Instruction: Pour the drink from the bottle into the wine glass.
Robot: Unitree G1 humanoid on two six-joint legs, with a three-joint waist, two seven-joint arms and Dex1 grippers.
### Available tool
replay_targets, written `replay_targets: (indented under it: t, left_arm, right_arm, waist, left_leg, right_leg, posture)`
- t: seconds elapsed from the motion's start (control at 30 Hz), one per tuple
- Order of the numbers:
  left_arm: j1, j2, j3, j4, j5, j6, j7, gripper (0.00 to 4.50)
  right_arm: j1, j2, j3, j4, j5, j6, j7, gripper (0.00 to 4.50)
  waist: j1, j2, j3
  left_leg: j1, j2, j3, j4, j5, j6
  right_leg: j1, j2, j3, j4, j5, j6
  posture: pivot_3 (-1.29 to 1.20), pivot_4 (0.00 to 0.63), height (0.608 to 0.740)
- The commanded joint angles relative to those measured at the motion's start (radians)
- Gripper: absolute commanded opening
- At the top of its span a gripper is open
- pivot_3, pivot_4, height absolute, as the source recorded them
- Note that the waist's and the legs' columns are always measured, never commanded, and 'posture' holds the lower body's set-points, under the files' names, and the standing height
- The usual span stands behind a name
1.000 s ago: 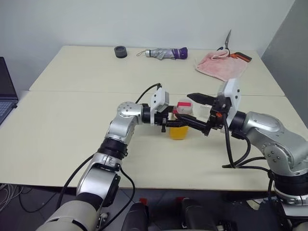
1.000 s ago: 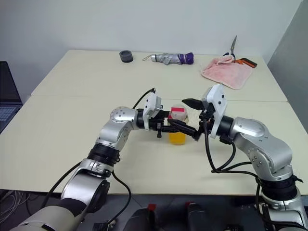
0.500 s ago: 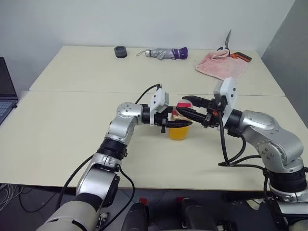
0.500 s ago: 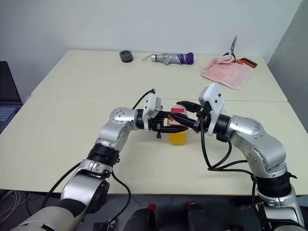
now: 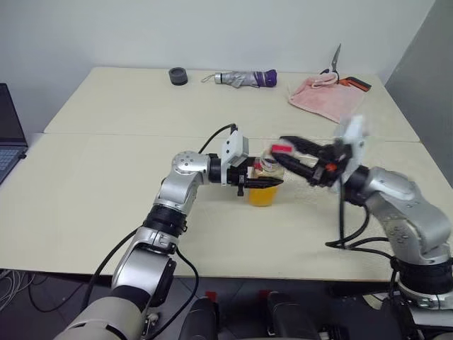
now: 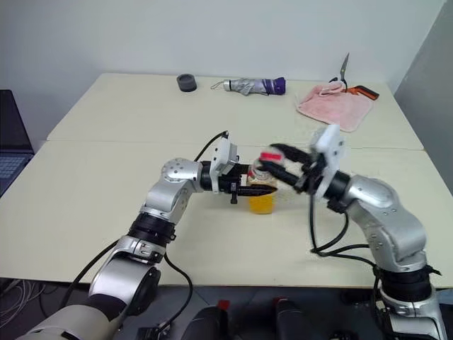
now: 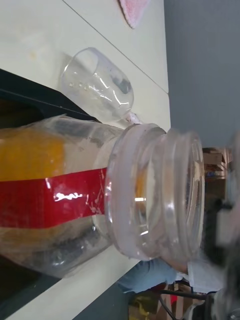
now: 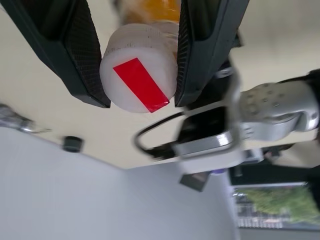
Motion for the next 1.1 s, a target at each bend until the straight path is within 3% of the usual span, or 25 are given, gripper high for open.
replay_targets:
  t: [0.03, 0.27, 0.43, 0.57, 0.7, 0.9, 1.1]
  left_arm:
    - [-0.004, 0.009, 0.017, -0.054, -0.022, -0.005, 0.01, 1.77]
    - [-0.007, 0.019, 0.021, -0.05, -0.028, 0.0, 0.017, 1.77]
    - [-0.018, 0.025, 0.032, -0.043, -0.032, 0.001, 0.026, 1.77]
    - [-0.016, 0.033, 0.04, -0.048, -0.035, 0.008, 0.032, 1.77]
    - [-0.012, 0.046, 0.05, -0.05, -0.041, 0.015, 0.044, 1.77]
    - [-0.008, 0.094, 0.14, -0.044, -0.057, 0.045, 0.143, 1.77]
    - [0.006, 0.164, 0.26, 0.015, -0.022, 0.043, 0.372, 1.77]
  right_arm:
    - [0.088, -0.02, -0.124, -0.043, 0.059, 0.022, -0.039, 1.74]
    - [0.376, -0.049, -0.138, 0.05, -0.15, -0.1, -0.064, 1.74]
    - [0.477, -0.02, -0.091, 0.189, -0.3, -0.175, -0.126, 1.74]
    - [0.49, 0.013, -0.09, 0.211, -0.301, -0.181, -0.12, 3.1]
    - [0.485, 0.015, -0.122, 0.179, -0.251, -0.163, -0.093, 4.47]
    - [0.447, -0.099, -0.134, -0.023, -0.13, -0.061, -0.005, 4.5]
    - [0.118, -0.077, 0.115, -0.103, -0.053, 0.08, 0.016, 4.5]
  waist:
    - [0.0, 0.0, 0.0]
    - [-0.001, 0.0, 0.0]
    - [-0.004, 0.0, 0.0]
    - [-0.006, 0.001, 0.0]
    - [-0.005, 0.001, 0.0]
    - [-0.007, 0.001, 0.0]
    - [-0.022, 0.001, 0.0]
  left_leg:
    - [0.0, 0.0, 0.0, 0.0, 0.0, 0.0]
    - [0.001, 0.0, 0.001, 0.0, 0.0, 0.0]
    - [0.002, 0.0, 0.002, 0.0, 0.0, 0.0]
    - [0.002, 0.0, 0.003, -0.001, 0.0, 0.0]
    - [0.002, 0.0, 0.003, 0.0, 0.0, 0.0]
    - [0.002, 0.001, 0.003, 0.0, 0.0, 0.0]
    - [0.004, 0.003, 0.001, 0.0, 0.0, 0.0]
  right_leg:
    - [0.0, 0.0, 0.0, 0.0, 0.0, 0.0]
    - [0.0, 0.001, 0.001, 0.0, 0.0, 0.0]
    - [0.0, 0.001, 0.002, 0.001, 0.0, 0.0]
    - [0.0, 0.002, 0.003, 0.001, 0.0, 0.0]
    - [0.0, 0.002, 0.003, 0.001, 0.0, 0.0]
    - [0.0, 0.002, 0.003, 0.001, 0.0, 0.0]
    - [0.001, 0.005, 0.002, 0.001, 0.0, 0.0]
  posture:
    - [0.0, 0.15, 0.74]
    - [0.0, 0.15, 0.74]
    - [0.0, 0.15, 0.74]
    - [0.0, 0.15, 0.74]
    - [0.0, 0.15, 0.74]
    - [0.0, 0.15, 0.74]
    - [0.0, 0.15, 0.74]
